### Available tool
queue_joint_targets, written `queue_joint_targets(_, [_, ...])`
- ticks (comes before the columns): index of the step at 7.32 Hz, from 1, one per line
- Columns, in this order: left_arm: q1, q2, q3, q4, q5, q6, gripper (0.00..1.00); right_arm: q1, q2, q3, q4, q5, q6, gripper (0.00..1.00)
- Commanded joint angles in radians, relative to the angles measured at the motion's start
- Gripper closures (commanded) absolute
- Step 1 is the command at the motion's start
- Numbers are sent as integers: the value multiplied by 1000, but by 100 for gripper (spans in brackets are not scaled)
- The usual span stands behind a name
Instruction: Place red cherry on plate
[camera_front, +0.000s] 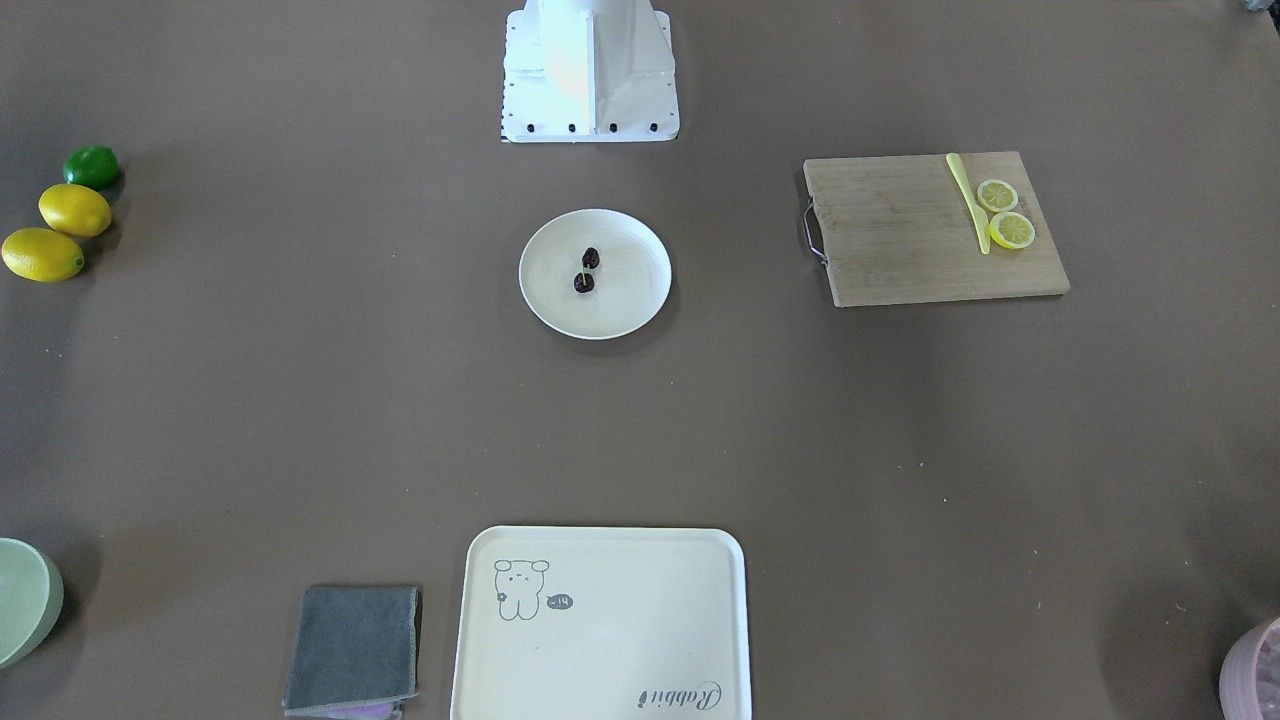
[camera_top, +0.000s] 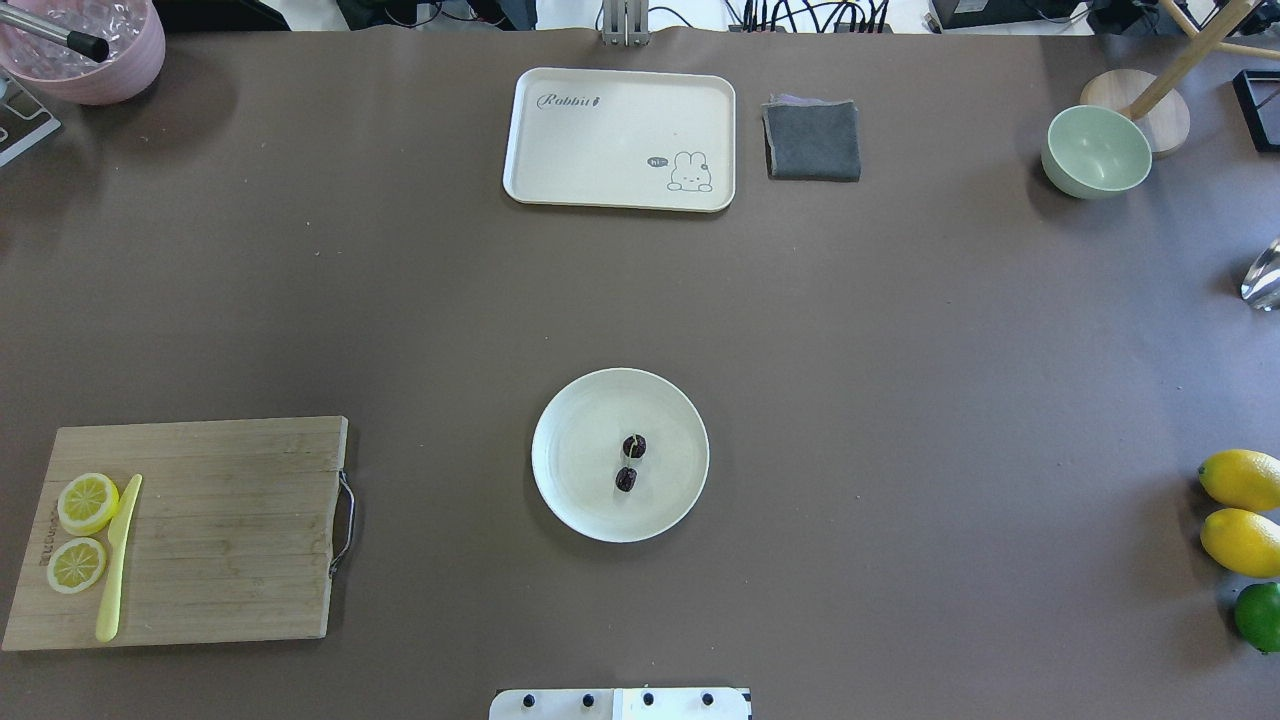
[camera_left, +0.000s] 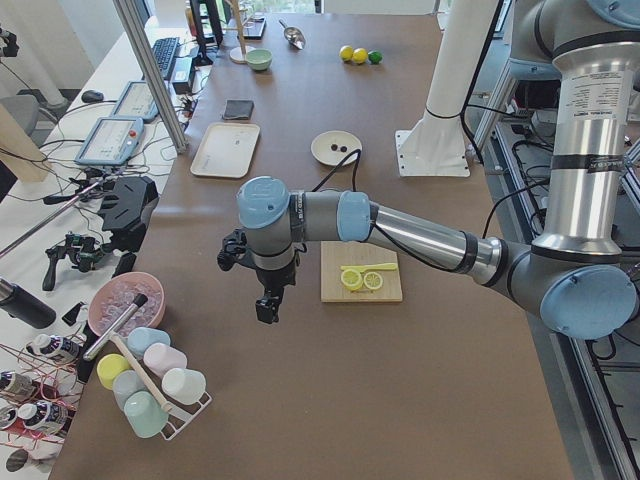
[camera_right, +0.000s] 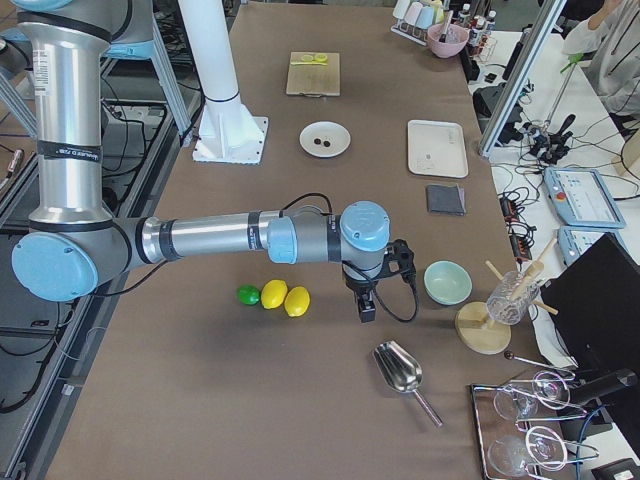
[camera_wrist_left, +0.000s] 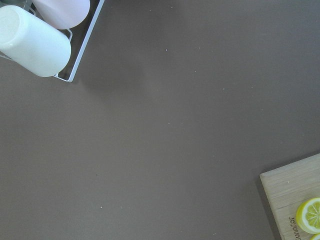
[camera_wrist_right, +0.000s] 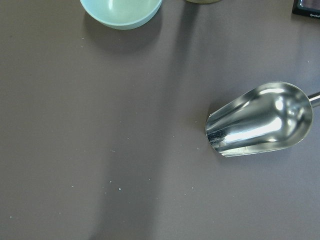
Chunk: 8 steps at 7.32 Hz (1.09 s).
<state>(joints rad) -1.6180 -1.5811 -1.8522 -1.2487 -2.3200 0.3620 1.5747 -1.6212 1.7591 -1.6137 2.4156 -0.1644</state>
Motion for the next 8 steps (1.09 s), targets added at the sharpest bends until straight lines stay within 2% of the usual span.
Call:
queue_joint_targets(1, [0, 1, 2, 2, -1, 2, 2, 1, 0, 0, 0, -1, 0, 0])
queue_joint_targets(6, [-3, 45, -5, -9, -2, 5, 2, -1, -16, -1, 0, -1, -1, 0])
queue_joint_targets(8, [-6, 67, -50, -3, -2, 0, 2, 1, -16, -1, 0, -1, -1, 0])
